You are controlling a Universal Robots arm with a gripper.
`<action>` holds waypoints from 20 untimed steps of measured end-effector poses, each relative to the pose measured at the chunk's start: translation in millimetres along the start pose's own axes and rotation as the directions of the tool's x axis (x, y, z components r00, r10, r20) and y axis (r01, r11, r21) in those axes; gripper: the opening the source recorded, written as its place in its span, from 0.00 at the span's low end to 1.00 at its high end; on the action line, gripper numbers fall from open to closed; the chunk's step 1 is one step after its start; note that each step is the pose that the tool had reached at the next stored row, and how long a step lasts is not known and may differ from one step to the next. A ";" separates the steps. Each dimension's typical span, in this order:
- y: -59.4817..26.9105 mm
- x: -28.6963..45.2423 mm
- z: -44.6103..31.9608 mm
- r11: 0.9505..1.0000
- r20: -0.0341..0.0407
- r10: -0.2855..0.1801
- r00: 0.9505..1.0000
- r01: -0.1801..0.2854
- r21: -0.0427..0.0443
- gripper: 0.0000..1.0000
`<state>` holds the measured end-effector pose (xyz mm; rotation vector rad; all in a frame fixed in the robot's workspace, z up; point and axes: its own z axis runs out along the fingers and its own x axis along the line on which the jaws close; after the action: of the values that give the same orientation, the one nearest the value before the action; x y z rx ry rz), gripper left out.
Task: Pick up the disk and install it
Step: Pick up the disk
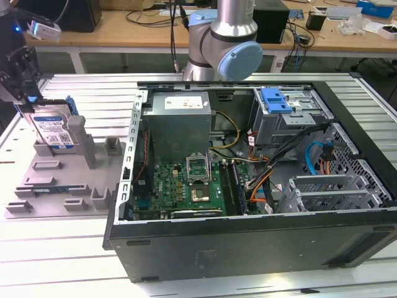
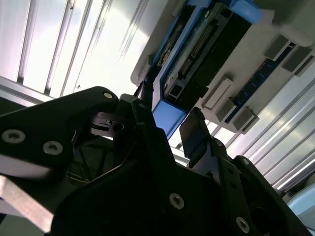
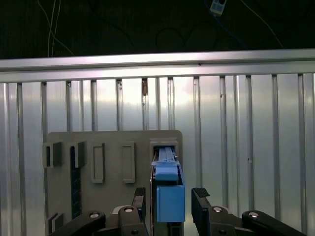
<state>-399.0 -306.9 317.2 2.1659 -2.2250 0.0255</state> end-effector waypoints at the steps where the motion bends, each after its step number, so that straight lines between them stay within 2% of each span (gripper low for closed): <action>1: 0.0 0.2 0.5 1.000 0.000 0.000 1.000 0.000 0.000 0.50; 12: -0.2 0.8 7.0 1.000 0.002 0.000 1.000 0.000 0.000 0.50; 20: -0.3 0.6 11.8 1.000 0.007 0.000 1.000 0.000 0.000 0.50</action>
<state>-398.9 -307.9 305.5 2.1698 -2.2286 0.0177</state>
